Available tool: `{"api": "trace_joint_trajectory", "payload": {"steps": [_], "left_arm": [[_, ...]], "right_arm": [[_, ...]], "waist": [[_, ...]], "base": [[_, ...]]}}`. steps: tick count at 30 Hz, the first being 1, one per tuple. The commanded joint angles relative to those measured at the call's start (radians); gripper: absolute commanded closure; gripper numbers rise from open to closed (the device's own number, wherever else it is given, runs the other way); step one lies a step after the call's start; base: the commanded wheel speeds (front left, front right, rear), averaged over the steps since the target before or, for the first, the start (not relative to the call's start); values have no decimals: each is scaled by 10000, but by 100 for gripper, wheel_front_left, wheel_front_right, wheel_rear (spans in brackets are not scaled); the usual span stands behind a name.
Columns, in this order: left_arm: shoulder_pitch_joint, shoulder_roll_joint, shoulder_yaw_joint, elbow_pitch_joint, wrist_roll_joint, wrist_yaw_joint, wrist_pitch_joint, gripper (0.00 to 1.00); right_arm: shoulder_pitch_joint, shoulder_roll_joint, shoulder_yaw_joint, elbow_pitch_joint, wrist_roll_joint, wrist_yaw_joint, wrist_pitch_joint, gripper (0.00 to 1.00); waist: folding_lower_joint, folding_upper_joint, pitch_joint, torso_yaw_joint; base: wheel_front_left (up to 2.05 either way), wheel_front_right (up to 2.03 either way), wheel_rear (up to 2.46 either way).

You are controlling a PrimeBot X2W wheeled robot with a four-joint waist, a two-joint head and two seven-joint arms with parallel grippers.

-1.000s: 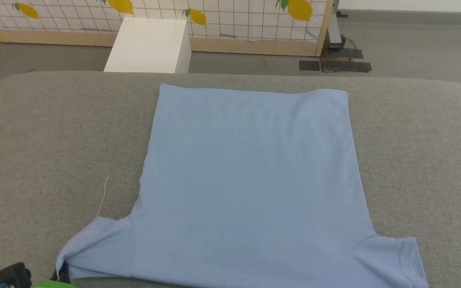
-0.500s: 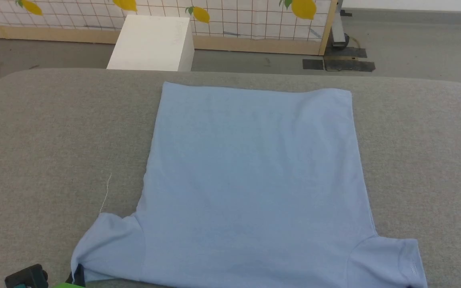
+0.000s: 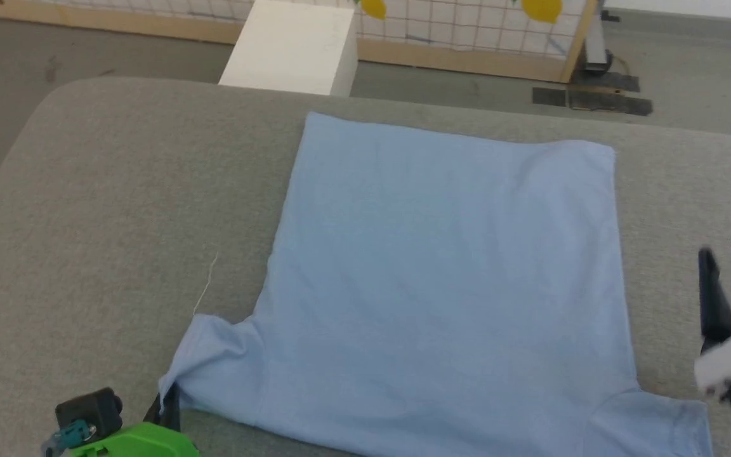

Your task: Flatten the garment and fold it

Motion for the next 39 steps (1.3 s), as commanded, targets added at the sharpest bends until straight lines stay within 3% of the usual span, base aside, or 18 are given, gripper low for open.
{"api": "trace_joint_trajectory", "payload": {"steps": [1, 9, 19, 25, 31, 32, 33, 34, 39], "left_arm": [[-265, -42, -55, -100, 65, -57, -79, 100], [-1000, -300, -485, -412, 143, -223, -354, 100], [-1853, -879, -1150, -32, -13, -525, -976, 100], [-2056, -1029, -1393, 287, -107, -614, -1299, 100], [-2195, -1071, -1443, 587, -173, -650, -1513, 100], [-2233, -1077, -1446, 632, -187, -655, -1547, 100], [-2265, -1082, -1451, 667, -198, -660, -1572, 100], [-2299, -1086, -1464, 711, -208, -671, -1593, 100], [-2344, -1025, -1424, 901, -217, -668, -1679, 100]], "right_arm": [[-566, -189, 5, 241, -50, -13, -96, 0], [-4186, -1435, -86, 2757, -121, -13, 550, 0], [-7465, -2702, -457, 5352, -1037, -13, 3105, 0], [-8374, -2704, -1015, 5731, -2137, -13, 5803, 0], [-8424, -2266, -1575, 5067, -3288, -13, 7833, 0], [-8380, -2157, -1649, 4848, -3391, -13, 8055, 56], [-8336, -2084, -1701, 4685, -3449, -13, 8163, 69], [-8257, -2024, -1730, 4482, -3514, -13, 8213, 100], [-7518, -1910, -1527, 3720, -3500, -13, 7218, 100]], "waist": [[1, 60, 385, 430], [1, 60, 1729, 1376], [1, 60, 3489, 2498], [1, 60, 4132, 2734], [1, 60, 4307, 2686], [1, 60, 4300, 2657], [1, 60, 4279, 2629], [1, 60, 4239, 2591], [1, 60, 3734, 2343]], "base": [[0, 0, 0], [0, 0, 0], [0, 0, 0], [0, 0, 0], [0, 0, 0], [0, 0, 0], [0, 0, 0], [0, 0, 0], [0, 0, 0]]}}
